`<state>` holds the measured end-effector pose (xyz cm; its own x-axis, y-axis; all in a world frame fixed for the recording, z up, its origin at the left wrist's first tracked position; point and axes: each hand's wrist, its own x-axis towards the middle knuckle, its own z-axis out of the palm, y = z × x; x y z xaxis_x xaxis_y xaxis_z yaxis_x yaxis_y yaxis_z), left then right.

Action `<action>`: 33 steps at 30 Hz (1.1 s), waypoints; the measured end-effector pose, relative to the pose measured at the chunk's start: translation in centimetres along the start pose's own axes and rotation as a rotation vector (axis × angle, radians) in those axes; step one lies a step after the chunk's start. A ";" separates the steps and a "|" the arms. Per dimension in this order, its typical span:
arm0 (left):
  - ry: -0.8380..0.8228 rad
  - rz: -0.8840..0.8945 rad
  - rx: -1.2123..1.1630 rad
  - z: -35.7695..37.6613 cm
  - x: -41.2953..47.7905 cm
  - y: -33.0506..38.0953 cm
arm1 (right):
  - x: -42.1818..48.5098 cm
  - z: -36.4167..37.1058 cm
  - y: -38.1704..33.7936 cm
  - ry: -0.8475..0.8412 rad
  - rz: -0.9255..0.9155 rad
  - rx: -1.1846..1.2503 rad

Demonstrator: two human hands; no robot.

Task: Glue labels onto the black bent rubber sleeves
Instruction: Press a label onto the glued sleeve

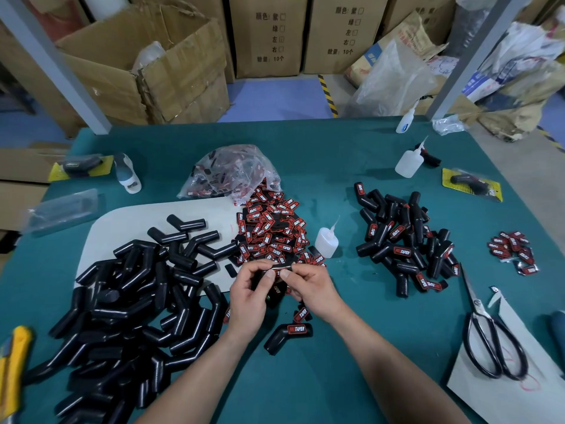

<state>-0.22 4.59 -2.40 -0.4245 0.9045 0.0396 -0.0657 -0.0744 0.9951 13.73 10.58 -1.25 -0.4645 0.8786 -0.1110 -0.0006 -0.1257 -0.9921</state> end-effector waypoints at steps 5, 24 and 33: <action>-0.032 0.081 0.037 -0.1 -0.2 0.0 | 0.0 -1.2 -0.3 -0.219 0.251 0.210; -0.100 0.146 0.062 0.3 -0.6 0.7 | 0.1 -1.5 0.1 -0.255 0.276 0.297; -0.097 0.141 0.057 0.3 -0.6 0.8 | 0.0 -1.5 -0.1 -0.244 0.271 0.290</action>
<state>0.31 4.10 -1.59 -0.3365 0.9234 0.1847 0.0410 -0.1816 0.9825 15.07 11.27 -1.27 -0.6769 0.6664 -0.3127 -0.0814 -0.4899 -0.8680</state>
